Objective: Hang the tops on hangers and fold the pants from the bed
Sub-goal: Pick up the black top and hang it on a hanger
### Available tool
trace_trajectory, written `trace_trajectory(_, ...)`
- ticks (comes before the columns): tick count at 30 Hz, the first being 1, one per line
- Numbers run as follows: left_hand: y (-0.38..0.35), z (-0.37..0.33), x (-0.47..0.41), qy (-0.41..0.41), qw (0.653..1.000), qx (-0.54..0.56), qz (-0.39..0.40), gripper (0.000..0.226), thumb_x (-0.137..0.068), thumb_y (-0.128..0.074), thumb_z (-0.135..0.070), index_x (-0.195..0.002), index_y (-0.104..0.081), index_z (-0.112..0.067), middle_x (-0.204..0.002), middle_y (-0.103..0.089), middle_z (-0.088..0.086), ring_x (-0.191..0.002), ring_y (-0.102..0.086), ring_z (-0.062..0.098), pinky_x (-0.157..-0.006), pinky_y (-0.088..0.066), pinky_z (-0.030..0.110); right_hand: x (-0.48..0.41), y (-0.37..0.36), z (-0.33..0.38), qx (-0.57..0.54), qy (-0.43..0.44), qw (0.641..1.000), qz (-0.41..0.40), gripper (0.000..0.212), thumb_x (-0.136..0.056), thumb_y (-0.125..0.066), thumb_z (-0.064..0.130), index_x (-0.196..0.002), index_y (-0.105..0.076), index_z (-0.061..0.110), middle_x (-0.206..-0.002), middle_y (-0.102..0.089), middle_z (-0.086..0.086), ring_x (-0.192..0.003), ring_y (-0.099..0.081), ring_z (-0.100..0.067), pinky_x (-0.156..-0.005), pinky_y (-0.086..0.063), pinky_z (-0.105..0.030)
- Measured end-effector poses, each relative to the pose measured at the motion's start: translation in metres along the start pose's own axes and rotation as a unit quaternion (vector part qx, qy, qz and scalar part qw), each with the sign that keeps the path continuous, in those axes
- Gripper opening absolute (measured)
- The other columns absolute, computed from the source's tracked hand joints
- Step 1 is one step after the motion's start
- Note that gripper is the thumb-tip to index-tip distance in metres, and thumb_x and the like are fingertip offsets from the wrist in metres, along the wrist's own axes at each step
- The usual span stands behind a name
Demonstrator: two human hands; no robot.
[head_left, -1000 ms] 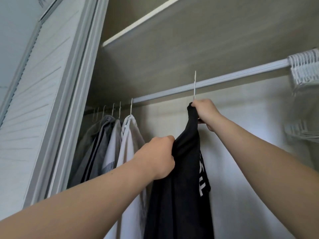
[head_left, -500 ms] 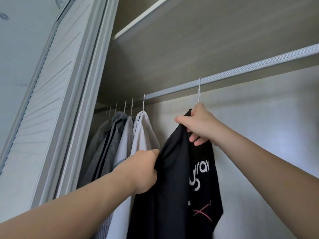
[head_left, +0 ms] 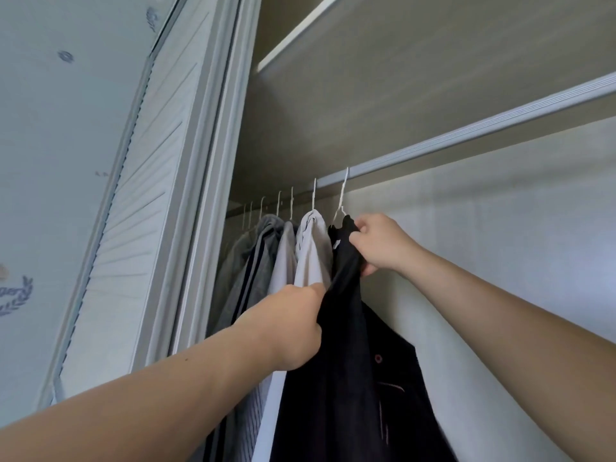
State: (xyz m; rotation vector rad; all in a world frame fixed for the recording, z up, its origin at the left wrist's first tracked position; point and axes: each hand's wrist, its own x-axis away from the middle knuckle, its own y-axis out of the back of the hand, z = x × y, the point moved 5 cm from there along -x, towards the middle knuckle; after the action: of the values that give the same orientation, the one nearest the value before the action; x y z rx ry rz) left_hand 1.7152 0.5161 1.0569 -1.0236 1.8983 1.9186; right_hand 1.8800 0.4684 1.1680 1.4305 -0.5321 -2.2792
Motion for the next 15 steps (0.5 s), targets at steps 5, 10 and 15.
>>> trace_trajectory(5,0.004,0.011,0.002,0.034,0.999,-0.004,0.009,0.017,-0.090,-0.042,-0.005,-0.101,-0.047,-0.017,-0.088,-0.061,0.006,-0.075,-0.064,0.028,-0.067,-0.057,0.044,-0.019,-0.022,-0.005,-0.009,-0.009,0.999,0.035,0.026,-0.091,-0.036,0.005,-0.099,-0.057,-0.008,-0.085,-0.070,-0.029,-0.052,-0.069,-0.042,-0.059,-0.060,-0.052)
trace_trajectory(10,0.006,0.021,0.008,0.053,0.998,-0.024,0.019,0.020,-0.089,-0.043,-0.007,-0.105,-0.049,-0.018,-0.090,-0.060,0.004,-0.078,-0.064,0.027,-0.074,-0.059,0.046,-0.022,-0.033,-0.011,-0.025,-0.021,0.998,0.051,0.025,-0.097,-0.037,0.013,-0.105,-0.058,0.001,-0.095,-0.070,-0.024,-0.059,-0.071,-0.043,-0.073,-0.061,-0.052)
trace_trajectory(15,0.009,0.032,0.018,0.053,0.995,-0.080,0.007,0.023,-0.094,-0.044,-0.009,-0.114,-0.048,-0.021,-0.089,-0.057,0.000,-0.072,-0.061,0.020,-0.061,-0.054,0.037,0.000,-0.035,-0.006,-0.026,0.024,0.999,0.019,0.050,-0.102,-0.047,0.042,-0.147,-0.044,0.022,-0.142,-0.056,-0.005,-0.123,-0.058,-0.030,-0.102,-0.050,-0.049)
